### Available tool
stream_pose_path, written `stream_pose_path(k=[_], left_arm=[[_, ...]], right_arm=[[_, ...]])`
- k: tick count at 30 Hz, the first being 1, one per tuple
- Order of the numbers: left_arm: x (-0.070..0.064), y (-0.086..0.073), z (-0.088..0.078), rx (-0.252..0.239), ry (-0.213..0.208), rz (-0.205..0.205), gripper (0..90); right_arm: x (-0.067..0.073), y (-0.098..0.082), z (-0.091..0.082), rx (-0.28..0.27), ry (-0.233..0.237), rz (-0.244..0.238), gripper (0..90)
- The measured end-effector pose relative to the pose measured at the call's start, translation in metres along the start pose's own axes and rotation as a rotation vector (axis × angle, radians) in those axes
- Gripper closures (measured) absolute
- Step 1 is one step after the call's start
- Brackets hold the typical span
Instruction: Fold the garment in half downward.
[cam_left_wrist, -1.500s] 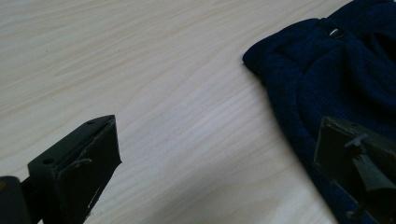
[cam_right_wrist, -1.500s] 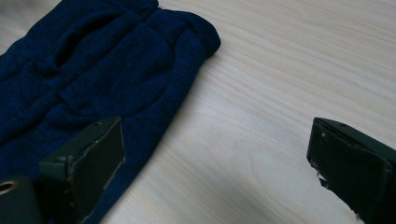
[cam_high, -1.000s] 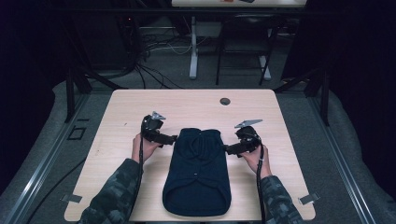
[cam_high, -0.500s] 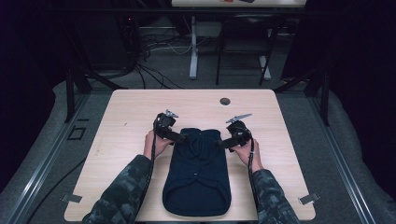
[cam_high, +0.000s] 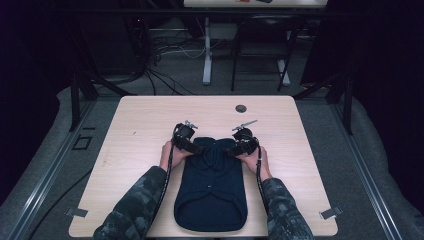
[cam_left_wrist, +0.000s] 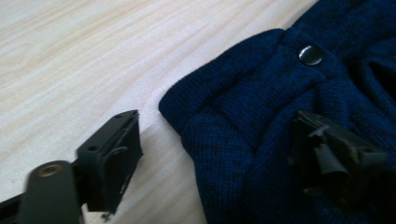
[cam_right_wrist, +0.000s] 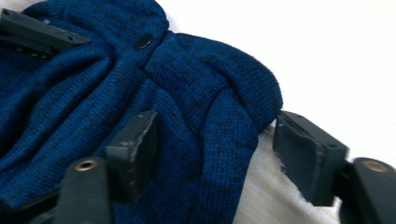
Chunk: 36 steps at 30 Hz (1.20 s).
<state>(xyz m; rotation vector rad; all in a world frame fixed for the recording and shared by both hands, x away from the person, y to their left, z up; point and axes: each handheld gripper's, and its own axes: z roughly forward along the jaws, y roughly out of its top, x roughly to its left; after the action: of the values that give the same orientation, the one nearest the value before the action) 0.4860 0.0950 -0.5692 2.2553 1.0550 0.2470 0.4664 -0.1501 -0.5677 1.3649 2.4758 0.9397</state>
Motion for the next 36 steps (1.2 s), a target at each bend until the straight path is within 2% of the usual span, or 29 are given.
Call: stream_pose_path(k=[3,4,5,6,10,12,13,14,18,23,26,29,36], left_arm=[[-0.001,-0.001,0.000,-0.003,-0.017,0.005,28.2],[-0.002,-0.001,-0.001,-0.003,-0.019,0.010,33.1],[-0.003,-0.001,-0.001,-0.003,-0.020,0.014,33.1],[-0.004,-0.001,-0.001,-0.007,-0.023,0.016,37.3],[-0.006,-0.003,-0.002,-0.017,-0.019,0.029,42.0],[-0.008,-0.003,-0.003,-0.015,-0.028,0.033,50.4],[-0.009,-0.003,-0.003,-0.015,-0.032,0.036,50.4],[-0.010,-0.003,-0.003,-0.013,-0.035,0.035,56.1],[-0.011,-0.003,-0.003,-0.013,-0.051,0.042,63.0],[-0.013,-0.003,-0.006,-0.015,-0.044,0.064,66.4],[-0.014,-0.003,-0.009,-0.031,-0.042,0.066,67.1],[-0.014,-0.001,-0.016,-0.058,-0.045,0.068,67.1],[-0.017,0.002,-0.035,-0.104,-0.045,0.095,66.6]], right_arm=[[0.003,0.000,0.000,0.003,-0.002,-0.023,39.7],[0.005,0.000,0.000,0.011,-0.004,-0.044,44.7],[0.005,0.000,0.000,0.011,-0.004,-0.044,44.7],[0.007,-0.001,0.000,0.002,-0.004,-0.055,49.6],[0.006,-0.003,-0.001,-0.011,0.011,-0.051,55.8],[0.006,-0.005,-0.002,-0.019,0.030,-0.054,60.9],[0.006,-0.005,-0.002,-0.019,0.030,-0.054,60.9],[0.006,-0.005,-0.002,-0.018,0.034,-0.055,62.8],[0.007,-0.005,-0.002,-0.011,0.038,-0.049,65.5],[0.009,-0.005,-0.003,-0.017,0.025,-0.048,66.9],[0.010,-0.005,-0.007,-0.032,0.022,-0.056,67.5],[0.012,-0.004,-0.013,-0.071,0.008,-0.062,67.8],[0.020,-0.001,-0.036,-0.127,-0.008,-0.127,67.9]])
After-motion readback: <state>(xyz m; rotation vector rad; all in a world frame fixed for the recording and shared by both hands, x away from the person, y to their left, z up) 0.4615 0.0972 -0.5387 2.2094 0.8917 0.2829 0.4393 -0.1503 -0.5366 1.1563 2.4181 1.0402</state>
